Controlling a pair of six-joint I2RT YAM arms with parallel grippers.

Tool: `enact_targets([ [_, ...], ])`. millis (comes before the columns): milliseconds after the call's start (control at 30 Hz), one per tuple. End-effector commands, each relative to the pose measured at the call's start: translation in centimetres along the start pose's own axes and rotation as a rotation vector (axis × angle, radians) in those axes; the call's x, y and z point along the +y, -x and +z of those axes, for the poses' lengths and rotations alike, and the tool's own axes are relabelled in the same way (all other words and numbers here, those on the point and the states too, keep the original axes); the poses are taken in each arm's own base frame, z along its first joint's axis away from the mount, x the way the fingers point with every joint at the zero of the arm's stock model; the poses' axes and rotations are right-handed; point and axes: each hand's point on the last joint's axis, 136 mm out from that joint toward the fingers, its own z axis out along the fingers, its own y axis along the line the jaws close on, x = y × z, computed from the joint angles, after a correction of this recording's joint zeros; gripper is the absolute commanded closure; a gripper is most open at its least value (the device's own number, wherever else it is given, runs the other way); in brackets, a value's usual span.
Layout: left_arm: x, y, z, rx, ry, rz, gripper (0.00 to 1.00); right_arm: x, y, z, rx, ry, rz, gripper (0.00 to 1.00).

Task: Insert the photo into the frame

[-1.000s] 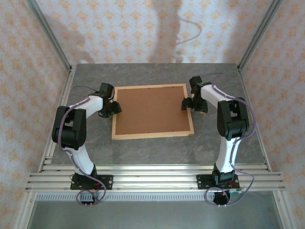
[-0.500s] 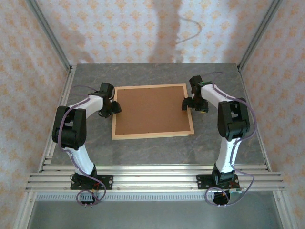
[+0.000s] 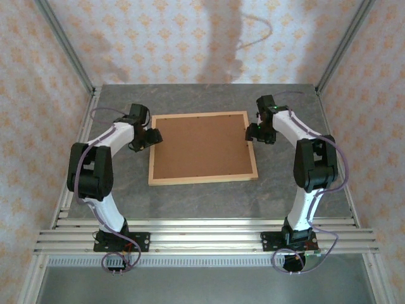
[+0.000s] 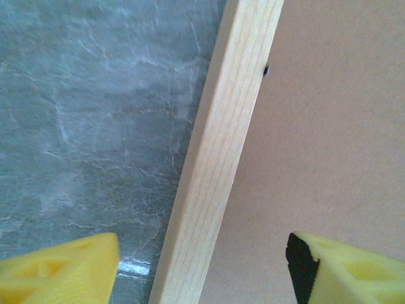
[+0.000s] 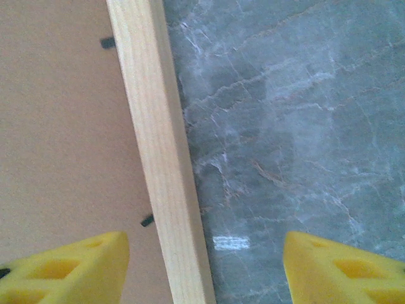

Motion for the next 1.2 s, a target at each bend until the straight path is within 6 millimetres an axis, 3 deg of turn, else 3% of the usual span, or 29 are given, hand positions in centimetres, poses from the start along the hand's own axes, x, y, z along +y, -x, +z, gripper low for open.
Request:
enact_targets([
  [0,0.2,1.0,-1.8,-0.027,-0.008,-0.013,0.25,0.2,0.9,1.4,-0.025,0.024,0.005,0.44],
  [233,0.9,1.1,-1.6,-0.035,-0.017,-0.048,0.24,1.3,1.7,3.4,-0.020,0.114,0.027,0.49],
  [367,1.6,2.0,-1.7,-0.048,-0.007,-0.068,0.22,0.9,1.5,4.6,0.008,0.092,0.020,0.51],
  [600,1.7,4.6,-2.2,-0.075,-0.006,-0.082,0.22,0.0,0.7,5.6,0.041,0.071,0.033,0.78],
  [767,1.6,5.9,-2.1,-0.089,0.013,-0.064,0.22,0.0,0.5,5.3,0.038,0.075,0.019,0.89],
  [1000,3.7,7.8,-0.7,-0.057,0.139,0.002,0.21,0.0,0.7,4.6,0.033,0.076,0.007,0.90],
  [1167,4.0,8.9,0.2,-0.028,0.175,0.044,0.21,0.3,0.5,4.7,0.039,0.090,0.013,0.89],
])
